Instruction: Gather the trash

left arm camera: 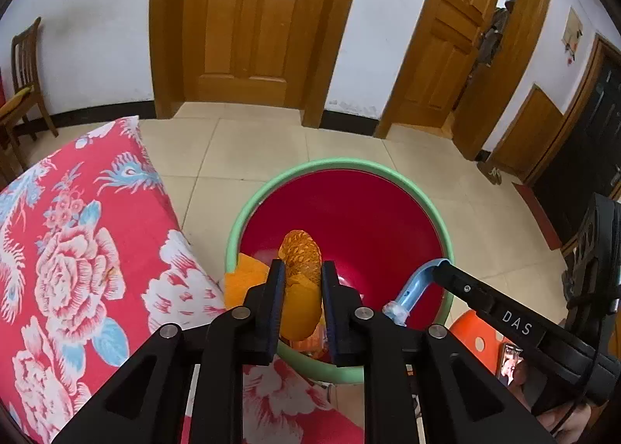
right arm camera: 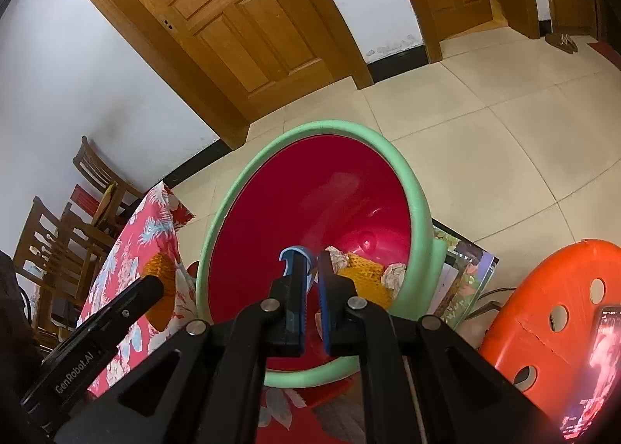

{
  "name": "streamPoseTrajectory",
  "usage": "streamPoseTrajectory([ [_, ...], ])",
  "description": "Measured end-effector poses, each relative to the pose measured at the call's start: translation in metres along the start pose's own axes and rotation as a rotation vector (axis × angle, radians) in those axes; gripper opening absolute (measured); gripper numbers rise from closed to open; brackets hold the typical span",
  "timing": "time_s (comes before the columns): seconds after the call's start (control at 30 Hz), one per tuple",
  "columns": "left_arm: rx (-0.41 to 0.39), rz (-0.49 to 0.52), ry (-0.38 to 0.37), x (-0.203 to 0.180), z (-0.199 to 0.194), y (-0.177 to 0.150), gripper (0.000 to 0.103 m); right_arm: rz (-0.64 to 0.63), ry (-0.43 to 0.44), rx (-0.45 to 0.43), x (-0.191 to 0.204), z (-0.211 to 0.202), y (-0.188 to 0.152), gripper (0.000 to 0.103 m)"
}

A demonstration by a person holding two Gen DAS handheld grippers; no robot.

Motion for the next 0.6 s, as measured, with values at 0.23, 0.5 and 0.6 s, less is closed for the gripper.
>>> streamPoseTrajectory([
  [0.23,-0.009,-0.009,0.013,0.001,-0.001,0.0,0.047,0.005,0.002,0.001,0.001,-0.001,-0.001,0.023],
  [0.5,-0.03,-0.06,0.037,0.018,-0.015,0.001,0.05,-0.03,0.016,-0.01,0.016,-0.012,-0.002,0.035],
  [0.6,-0.041,-0.083,0.058,0.027,-0.023,0.0,0.052,-0.045,0.028,-0.015,0.024,-0.017,-0.003,0.039],
])
Point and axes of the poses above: each gripper's, at about its wrist camera, not at the fingertips, and z roughly the way its jaws point, x to its left, y to its top, the point moved 10 cm from there along z, roughly the way its jaws point, and after that the axes turned 8 degrees about -z, right-handed, at the moved point
